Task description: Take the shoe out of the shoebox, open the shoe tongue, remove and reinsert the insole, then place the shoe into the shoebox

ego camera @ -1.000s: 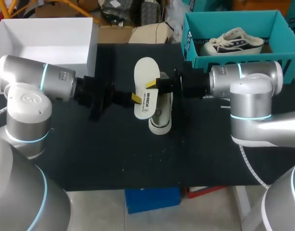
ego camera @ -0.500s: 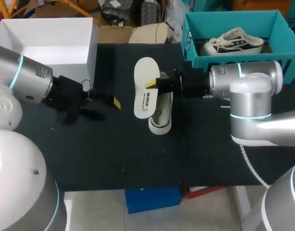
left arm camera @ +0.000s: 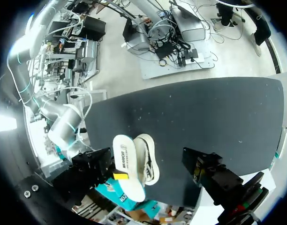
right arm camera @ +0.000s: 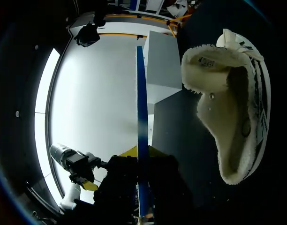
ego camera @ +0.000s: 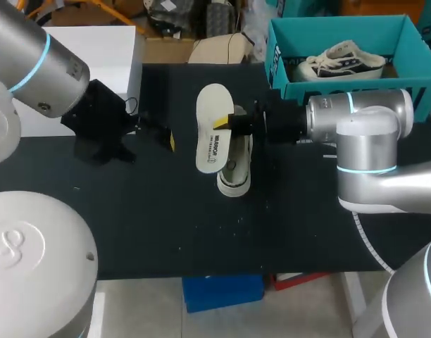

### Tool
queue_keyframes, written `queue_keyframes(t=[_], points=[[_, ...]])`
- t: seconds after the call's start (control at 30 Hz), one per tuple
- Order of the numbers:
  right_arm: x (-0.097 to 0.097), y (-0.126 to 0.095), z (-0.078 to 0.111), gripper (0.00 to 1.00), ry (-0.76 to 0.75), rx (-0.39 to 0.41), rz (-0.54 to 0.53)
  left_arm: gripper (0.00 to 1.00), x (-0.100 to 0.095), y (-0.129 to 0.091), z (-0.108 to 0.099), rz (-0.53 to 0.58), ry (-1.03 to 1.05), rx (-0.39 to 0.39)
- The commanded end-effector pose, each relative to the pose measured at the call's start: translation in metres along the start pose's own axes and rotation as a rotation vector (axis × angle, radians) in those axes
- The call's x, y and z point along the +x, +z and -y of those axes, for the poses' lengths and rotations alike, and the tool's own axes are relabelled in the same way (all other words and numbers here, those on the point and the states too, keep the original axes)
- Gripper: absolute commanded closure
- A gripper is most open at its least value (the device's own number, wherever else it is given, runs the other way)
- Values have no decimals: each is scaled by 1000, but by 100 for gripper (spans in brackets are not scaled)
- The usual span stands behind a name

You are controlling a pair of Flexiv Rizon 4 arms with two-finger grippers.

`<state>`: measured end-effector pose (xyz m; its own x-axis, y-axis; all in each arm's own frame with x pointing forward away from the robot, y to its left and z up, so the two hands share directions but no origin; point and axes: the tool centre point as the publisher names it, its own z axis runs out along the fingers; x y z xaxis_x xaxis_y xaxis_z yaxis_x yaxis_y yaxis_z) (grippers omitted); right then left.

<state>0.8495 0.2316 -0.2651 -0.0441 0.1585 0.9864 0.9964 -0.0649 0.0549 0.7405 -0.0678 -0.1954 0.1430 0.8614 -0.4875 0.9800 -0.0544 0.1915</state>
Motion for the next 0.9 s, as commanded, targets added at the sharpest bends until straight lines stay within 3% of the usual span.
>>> queue_keyframes(t=[0.03,0.37,0.53,0.77,0.9], points=[[0,2,0,100,0,-4,0,0,-6,2,-7,-1025,134,52],[0,2,0,100,0,-4,0,0,-6,2,-7,-1025,134,52],[0,2,0,100,0,-4,0,0,-12,9,-14,-859,80,-60],[0,2,0,100,0,-4,0,0,-13,21,-22,-654,37,-111],[0,2,0,100,0,-4,0,0,-14,24,-26,-599,36,-126]])
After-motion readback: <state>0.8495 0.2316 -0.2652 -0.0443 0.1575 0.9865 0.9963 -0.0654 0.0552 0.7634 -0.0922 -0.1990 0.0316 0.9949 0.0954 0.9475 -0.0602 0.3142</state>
